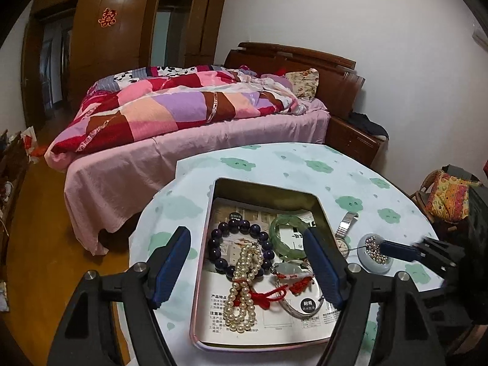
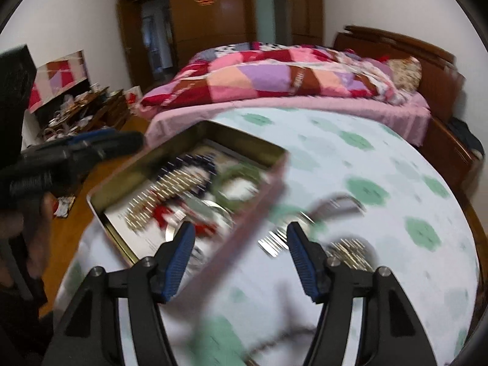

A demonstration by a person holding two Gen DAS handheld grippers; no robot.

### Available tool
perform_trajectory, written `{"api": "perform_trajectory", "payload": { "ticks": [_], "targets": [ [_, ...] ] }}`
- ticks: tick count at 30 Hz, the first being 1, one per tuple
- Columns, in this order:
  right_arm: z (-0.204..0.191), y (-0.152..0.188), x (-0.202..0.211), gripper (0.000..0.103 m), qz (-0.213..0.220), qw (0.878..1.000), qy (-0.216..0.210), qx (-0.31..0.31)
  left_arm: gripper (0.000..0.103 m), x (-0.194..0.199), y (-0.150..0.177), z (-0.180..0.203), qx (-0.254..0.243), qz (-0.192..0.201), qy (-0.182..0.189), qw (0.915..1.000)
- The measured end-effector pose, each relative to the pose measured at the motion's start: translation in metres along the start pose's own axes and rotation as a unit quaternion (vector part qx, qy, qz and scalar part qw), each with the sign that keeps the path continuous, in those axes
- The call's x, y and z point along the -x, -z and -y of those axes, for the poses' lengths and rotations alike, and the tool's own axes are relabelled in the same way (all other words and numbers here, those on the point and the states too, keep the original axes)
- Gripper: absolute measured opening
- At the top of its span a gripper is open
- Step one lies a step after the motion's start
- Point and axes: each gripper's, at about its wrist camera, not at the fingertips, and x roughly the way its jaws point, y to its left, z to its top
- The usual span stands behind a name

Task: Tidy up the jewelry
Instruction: 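Lower the pearl strand into the tin box and open the left tool, then grasp the grey-brown bead bracelet with the right tool while the left tool grasps the gold bead strand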

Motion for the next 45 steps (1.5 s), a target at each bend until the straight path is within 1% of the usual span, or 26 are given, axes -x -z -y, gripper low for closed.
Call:
{"api": "perform_trajectory", "payload": {
  "ticks": [2, 6, 7, 9, 11, 13, 17, 19, 21, 22, 23, 25, 26, 27, 28, 31, 34, 39, 41, 44, 45],
  "targets": [
    [0.018, 0.012, 0.009, 0.069, -0.003, 1.0, 0.02, -0.018, 0.076, -0.001, 0.002, 0.002, 0.003, -0.004, -0.001, 1.0],
    [0.056, 0.041, 0.024, 0.07, -0.019, 0.996, 0.064, -0.066, 0.076, -0.002, 0.006, 0.011, -0.001, -0.008, 0.002, 1.0],
    [0.063, 0.047, 0.026, 0.07, -0.023, 0.994, 0.072, -0.076, 0.076, -0.002, 0.007, 0.015, -0.004, -0.009, 0.004, 0.9999],
    [0.069, 0.055, 0.03, 0.07, -0.029, 0.993, 0.072, -0.087, 0.076, -0.001, 0.009, 0.021, -0.01, -0.009, 0.006, 0.9999],
    [0.069, 0.059, 0.03, 0.07, -0.033, 0.993, 0.066, -0.093, 0.076, 0.0, 0.011, 0.027, -0.015, -0.011, 0.009, 0.9998],
    [0.061, 0.059, 0.027, 0.07, -0.037, 0.994, 0.051, -0.089, 0.076, 0.001, 0.013, 0.036, -0.02, -0.013, 0.015, 0.9996],
    [0.043, 0.058, 0.019, 0.071, -0.048, 0.996, 0.037, -0.058, 0.076, 0.003, 0.019, 0.049, -0.034, -0.017, 0.021, 0.9991],
    [0.035, 0.059, 0.015, 0.071, -0.056, 0.996, 0.057, -0.039, 0.076, 0.002, 0.021, 0.054, -0.041, -0.021, 0.022, 0.9987],
    [0.038, 0.062, 0.014, 0.066, -0.06, 0.996, 0.059, -0.041, 0.076, 0.002, 0.023, 0.057, -0.044, -0.024, 0.025, 0.9984],
    [0.04, 0.063, 0.013, 0.055, -0.065, 0.995, 0.061, -0.044, 0.076, 0.001, 0.024, 0.058, -0.044, -0.025, 0.027, 0.9984],
    [0.041, 0.065, 0.009, 0.047, -0.076, 0.994, 0.06, -0.045, 0.076, 0.001, 0.025, 0.059, -0.044, -0.027, 0.029, 0.9983],
    [0.039, 0.067, 0.008, 0.043, -0.084, 0.994, 0.066, -0.033, 0.076, 0.0, 0.026, 0.063, -0.047, -0.029, 0.032, 0.998],
    [0.037, 0.067, 0.008, 0.039, -0.085, 0.994, 0.07, -0.026, 0.076, 0.0, 0.026, 0.065, -0.049, -0.03, 0.034, 0.9978],
    [0.035, 0.068, 0.008, 0.033, -0.083, 0.994, 0.069, -0.022, 0.076, 0.0, 0.027, 0.067, -0.05, -0.03, 0.036, 0.9976],
    [0.036, 0.069, 0.01, 0.011, -0.081, 0.994, 0.071, -0.023, 0.076, 0.0, 0.027, 0.068, -0.052, -0.03, 0.038, 0.9975],
    [0.041, 0.071, 0.013, 0.011, -0.078, 0.994, 0.071, -0.033, 0.076, 0.001, 0.026, 0.074, -0.056, -0.029, 0.044, 0.9971],
    [0.053, 0.068, 0.018, 0.011, -0.068, 0.992, 0.098, -0.042, 0.076, 0.001, 0.024, 0.087, -0.074, -0.028, 0.049, 0.9957],
    [0.093, 0.063, 0.03, 0.011, -0.047, 0.986, 0.134, -0.083, 0.076, -0.009, 0.02, 0.121, -0.111, -0.031, 0.069, 0.9909],
    [0.108, 0.061, 0.03, 0.011, -0.043, 0.984, 0.144, -0.098, 0.076, -0.016, 0.019, 0.134, -0.124, -0.036, 0.072, 0.989],
    [0.123, 0.061, 0.027, 0.011, -0.04, 0.981, 0.151, -0.114, 0.076, -0.029, 0.019, 0.153, -0.148, -0.044, 0.075, 0.9852],
    [0.127, 0.062, 0.026, 0.011, -0.04, 0.981, 0.145, -0.123, 0.076, -0.034, 0.018, 0.159, -0.157, -0.047, 0.075, 0.9836]
  ]
}}
